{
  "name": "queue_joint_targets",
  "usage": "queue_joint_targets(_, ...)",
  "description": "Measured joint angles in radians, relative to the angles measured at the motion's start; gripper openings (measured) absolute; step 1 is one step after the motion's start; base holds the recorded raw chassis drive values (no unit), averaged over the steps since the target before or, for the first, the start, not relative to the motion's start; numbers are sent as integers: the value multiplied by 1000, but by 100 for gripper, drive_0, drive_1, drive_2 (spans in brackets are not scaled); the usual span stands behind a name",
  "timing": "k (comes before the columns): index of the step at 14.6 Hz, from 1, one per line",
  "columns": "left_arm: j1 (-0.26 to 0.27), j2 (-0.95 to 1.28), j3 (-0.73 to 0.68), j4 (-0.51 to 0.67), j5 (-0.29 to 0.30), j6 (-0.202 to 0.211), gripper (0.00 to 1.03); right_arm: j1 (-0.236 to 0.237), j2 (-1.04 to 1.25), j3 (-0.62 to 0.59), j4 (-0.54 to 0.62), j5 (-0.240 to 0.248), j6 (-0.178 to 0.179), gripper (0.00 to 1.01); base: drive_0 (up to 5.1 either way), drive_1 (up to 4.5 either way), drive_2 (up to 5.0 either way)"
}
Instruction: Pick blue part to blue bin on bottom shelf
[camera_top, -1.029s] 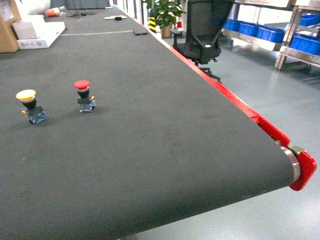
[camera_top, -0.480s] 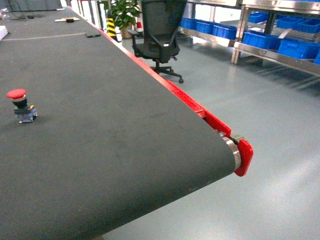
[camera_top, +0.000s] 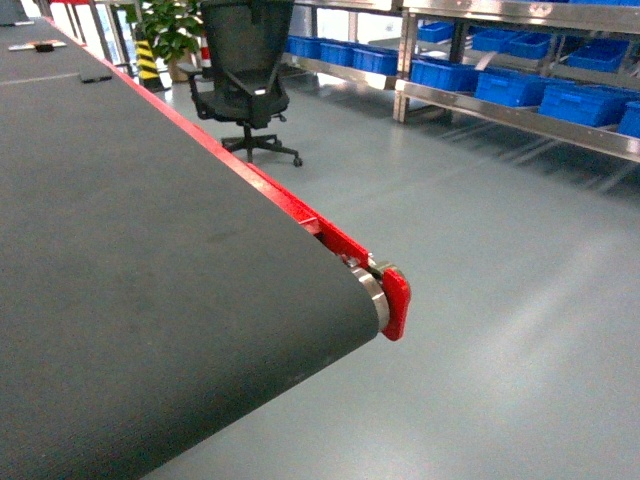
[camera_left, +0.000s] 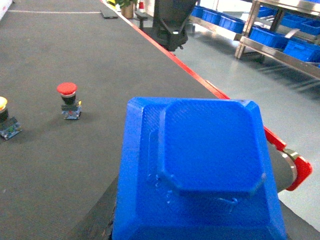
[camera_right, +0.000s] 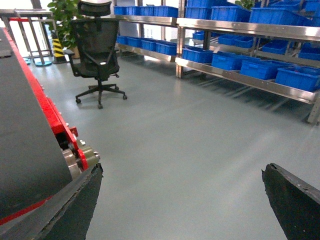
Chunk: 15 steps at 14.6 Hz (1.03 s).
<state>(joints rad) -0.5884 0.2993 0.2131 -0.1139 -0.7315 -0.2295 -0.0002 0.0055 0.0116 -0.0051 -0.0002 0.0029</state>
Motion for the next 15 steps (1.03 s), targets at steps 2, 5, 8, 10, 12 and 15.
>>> queue_joint_targets(2, 0, 0, 0, 0, 0, 0, 43, 0, 0, 0, 0, 0, 0, 98, -164, -164, -164)
queue_joint_targets(5, 0, 0, 0, 0, 0, 0, 43, 0, 0, 0, 0, 0, 0, 98, -159, -159, -159)
queue_joint_targets(8, 0, 0, 0, 0, 0, 0, 43, 0, 0, 0, 0, 0, 0, 98, -154, -154, -154)
queue_joint_targets(10, 0, 0, 0, 0, 0, 0, 43, 0, 0, 0, 0, 0, 0, 98, -163, -163, -163)
queue_joint_targets(12, 0, 0, 0, 0, 0, 0, 43, 0, 0, 0, 0, 0, 0, 98, -162, -162, -162)
queue_joint_targets(15, 0, 0, 0, 0, 0, 0, 43, 0, 0, 0, 0, 0, 0, 98, -161, -161, -161)
